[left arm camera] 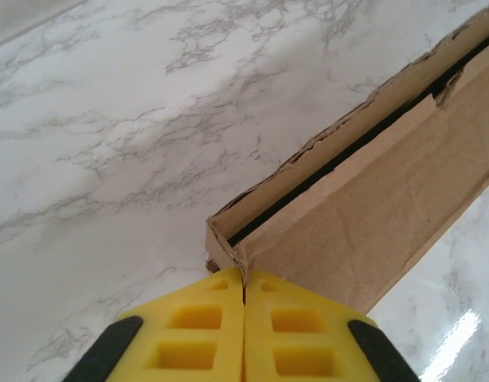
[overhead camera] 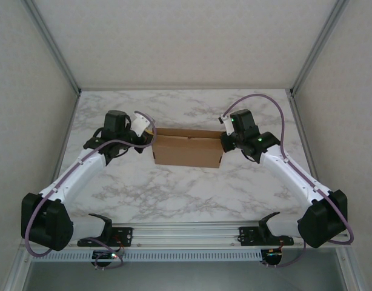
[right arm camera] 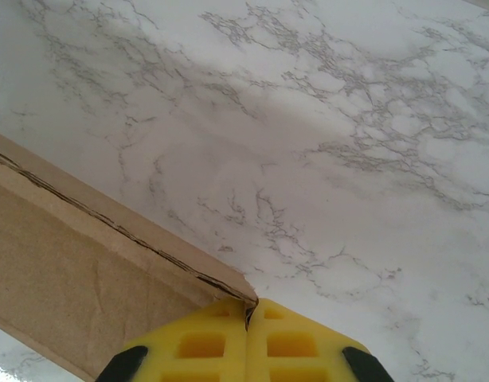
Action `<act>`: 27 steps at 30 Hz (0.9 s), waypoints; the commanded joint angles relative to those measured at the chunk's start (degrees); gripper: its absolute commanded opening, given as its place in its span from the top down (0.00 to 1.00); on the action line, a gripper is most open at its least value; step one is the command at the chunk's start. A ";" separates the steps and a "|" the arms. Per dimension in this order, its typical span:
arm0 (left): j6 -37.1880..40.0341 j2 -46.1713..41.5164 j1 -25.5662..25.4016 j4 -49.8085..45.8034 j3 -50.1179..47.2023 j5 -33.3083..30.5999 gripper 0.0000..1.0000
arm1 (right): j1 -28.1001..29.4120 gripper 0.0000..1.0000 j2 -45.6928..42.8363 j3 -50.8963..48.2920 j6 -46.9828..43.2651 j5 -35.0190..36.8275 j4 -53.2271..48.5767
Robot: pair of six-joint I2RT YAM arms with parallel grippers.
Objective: Fold the paper box
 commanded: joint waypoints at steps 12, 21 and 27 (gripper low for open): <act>-15.51 -4.36 -1.05 9.88 -4.46 1.34 0.98 | 0.58 1.00 0.01 1.44 11.09 -3.82 -0.83; -15.88 -5.26 -1.54 9.65 -6.57 -0.68 0.99 | 0.51 1.00 1.43 1.59 20.53 -3.81 -0.09; -16.31 -5.60 -1.72 9.28 -7.24 -1.94 0.99 | 1.70 1.00 1.80 1.46 24.61 -2.99 1.11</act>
